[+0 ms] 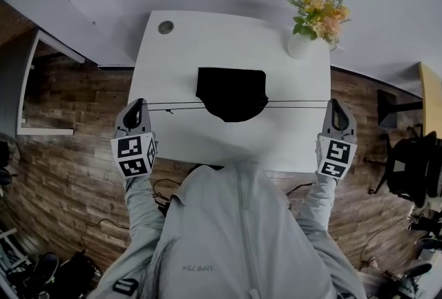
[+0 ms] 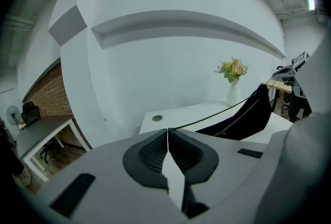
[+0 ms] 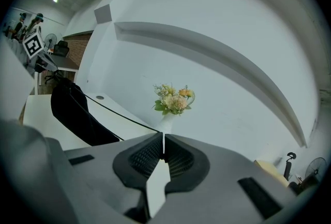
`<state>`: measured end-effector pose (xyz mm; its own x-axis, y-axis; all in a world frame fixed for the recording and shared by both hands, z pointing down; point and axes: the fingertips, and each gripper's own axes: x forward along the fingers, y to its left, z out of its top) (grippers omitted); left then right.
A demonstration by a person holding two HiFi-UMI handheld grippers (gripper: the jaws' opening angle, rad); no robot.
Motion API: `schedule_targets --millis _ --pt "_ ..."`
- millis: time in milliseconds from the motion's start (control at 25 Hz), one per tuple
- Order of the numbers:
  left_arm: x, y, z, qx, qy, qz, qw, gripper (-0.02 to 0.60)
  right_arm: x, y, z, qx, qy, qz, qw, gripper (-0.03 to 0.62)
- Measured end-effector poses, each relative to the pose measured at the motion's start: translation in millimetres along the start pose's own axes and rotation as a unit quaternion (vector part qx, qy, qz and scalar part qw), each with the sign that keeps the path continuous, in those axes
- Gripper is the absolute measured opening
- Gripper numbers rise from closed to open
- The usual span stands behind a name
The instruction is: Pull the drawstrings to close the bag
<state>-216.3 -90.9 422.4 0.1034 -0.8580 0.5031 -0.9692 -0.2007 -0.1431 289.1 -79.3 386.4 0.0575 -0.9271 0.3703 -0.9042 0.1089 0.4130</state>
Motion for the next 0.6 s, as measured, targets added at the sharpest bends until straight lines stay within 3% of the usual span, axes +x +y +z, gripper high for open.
schedule_targets --millis 600 --pt "-5 12 -11 -0.008 0.005 0.005 0.9999 0.029 -9 -9 -13 0.003 -0.005 -0.004 1.0 0.029"
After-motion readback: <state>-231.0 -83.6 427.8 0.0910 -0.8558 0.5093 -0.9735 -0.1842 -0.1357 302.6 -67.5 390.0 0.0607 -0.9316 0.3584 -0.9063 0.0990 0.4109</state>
